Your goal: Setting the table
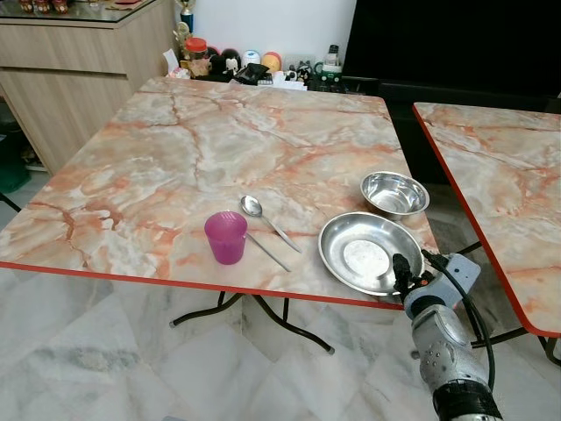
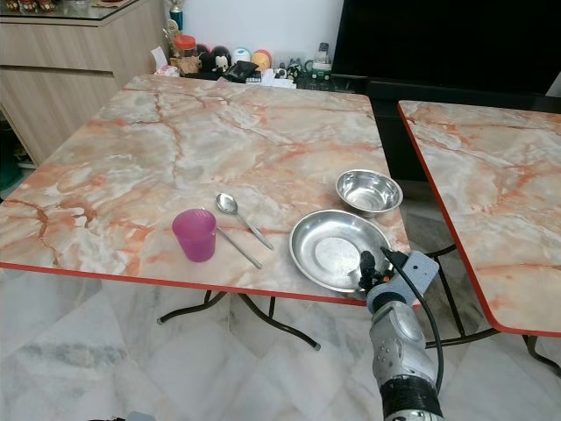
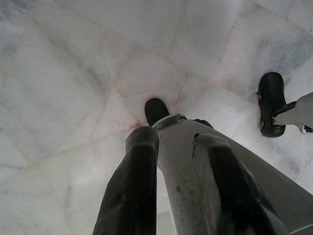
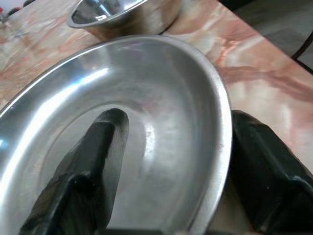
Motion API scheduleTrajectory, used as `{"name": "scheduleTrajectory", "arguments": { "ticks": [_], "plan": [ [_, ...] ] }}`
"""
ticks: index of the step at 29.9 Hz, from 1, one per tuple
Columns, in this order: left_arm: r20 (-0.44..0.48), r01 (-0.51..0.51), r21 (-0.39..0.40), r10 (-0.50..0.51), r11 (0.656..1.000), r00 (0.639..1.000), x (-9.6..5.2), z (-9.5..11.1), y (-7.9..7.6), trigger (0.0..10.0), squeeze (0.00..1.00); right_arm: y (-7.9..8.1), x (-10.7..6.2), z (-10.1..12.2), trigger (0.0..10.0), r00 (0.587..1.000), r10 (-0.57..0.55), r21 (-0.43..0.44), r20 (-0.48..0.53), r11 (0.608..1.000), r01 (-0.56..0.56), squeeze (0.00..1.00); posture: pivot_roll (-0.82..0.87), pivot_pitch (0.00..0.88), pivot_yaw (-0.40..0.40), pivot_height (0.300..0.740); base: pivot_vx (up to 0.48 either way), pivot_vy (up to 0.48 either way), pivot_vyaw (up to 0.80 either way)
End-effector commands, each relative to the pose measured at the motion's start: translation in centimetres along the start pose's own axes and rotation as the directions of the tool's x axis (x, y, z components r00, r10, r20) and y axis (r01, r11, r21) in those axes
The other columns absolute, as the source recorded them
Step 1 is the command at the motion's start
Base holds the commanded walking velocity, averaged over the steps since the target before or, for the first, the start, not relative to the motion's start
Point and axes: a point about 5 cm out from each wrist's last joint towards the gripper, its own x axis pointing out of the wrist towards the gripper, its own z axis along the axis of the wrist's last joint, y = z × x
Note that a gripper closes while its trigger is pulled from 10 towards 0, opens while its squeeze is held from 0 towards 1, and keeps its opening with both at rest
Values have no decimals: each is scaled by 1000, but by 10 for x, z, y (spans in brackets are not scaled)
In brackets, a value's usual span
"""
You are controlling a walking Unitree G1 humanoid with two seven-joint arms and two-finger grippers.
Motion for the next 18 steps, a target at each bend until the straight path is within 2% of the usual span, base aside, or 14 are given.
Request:
{"name": "scheduleTrajectory", "arguments": {
  "ticks": [1, 17, 18],
  "plan": [
    [-28, 7, 2, -7, 1000, 1000, -1, -10, -1, 10000, 0, 0, 2, 1, 10000, 1000, 2, -9, -4, 1000, -2, 0, 19, 118, -53, 740, 0, 0, 0],
    [-33, 9, 4, -9, 1000, 999, -2, -12, -2, 10000, 0, -7, 2, -7, 10000, 998, -34, -48, -47, 998, 31, 0, 19, 112, -52, 740, 0, 0, 0],
    [-33, 9, 4, -9, 1000, 999, -2, -11, -2, 10000, 0, -7, 2, -7, 4627, 998, -35, -49, -50, 998, 32, 0, 19, 112, -52, 740, 0, 0, 0]
  ]
}}
